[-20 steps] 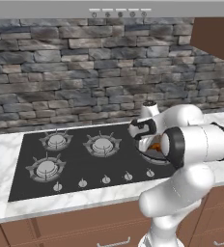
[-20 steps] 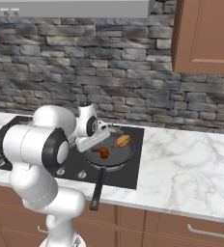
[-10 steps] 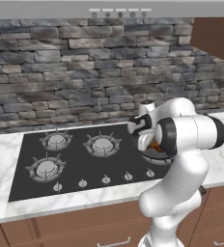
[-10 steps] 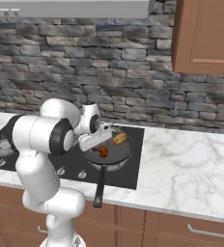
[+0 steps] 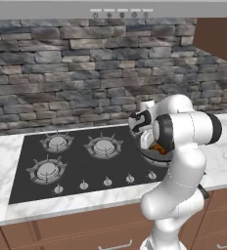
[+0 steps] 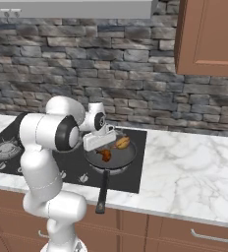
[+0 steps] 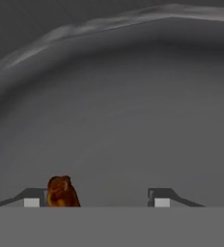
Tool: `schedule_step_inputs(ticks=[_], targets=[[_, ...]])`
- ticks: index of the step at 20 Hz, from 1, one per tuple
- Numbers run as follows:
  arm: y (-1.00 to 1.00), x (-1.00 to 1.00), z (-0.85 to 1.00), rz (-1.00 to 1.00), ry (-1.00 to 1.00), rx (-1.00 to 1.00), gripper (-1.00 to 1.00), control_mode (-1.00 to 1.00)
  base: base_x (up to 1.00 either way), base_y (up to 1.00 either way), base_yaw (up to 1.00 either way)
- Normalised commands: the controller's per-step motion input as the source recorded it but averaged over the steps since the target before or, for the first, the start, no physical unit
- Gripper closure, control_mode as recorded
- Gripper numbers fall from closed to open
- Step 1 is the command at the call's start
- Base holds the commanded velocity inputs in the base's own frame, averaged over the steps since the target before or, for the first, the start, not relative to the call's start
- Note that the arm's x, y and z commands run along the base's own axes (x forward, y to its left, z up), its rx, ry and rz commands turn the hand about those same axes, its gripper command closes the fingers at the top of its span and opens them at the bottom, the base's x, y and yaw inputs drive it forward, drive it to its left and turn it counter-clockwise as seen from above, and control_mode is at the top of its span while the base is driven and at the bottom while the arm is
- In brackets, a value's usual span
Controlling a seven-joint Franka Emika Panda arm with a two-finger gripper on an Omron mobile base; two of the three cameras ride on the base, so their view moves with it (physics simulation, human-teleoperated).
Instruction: Take the chicken drumsticks from the pan and place one on each plate on the dining counter.
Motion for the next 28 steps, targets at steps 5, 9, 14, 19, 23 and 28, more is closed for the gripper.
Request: schedule_step_inputs(ticks=[5,9,14,19,23,28], targets=[[-0.03,-0.35,-0.48,0.00,-0.06,0.00,1.00,-1.00,0.00,0.00,0.00],[-0.14,-0.38,-0.32,-0.07,-0.15,0.00,1.00,-1.00,0.00,0.00,0.00],[-0.12,-0.16,0.02,-0.07,0.00,0.00,1.00,-1.00,0.00,0.00,0.00],[0.00,-0.05,0.57,0.00,0.25,0.00,1.00,-1.00,0.00,0.00,0.00],[0.00,-0.25,0.70,0.03,0.07,0.00,1.00,-1.00,0.00,0.00,0.00],[0.01,-0.48,0.45,0.20,-0.09,0.00,1.00,-1.00,0.00,0.00,0.00]])
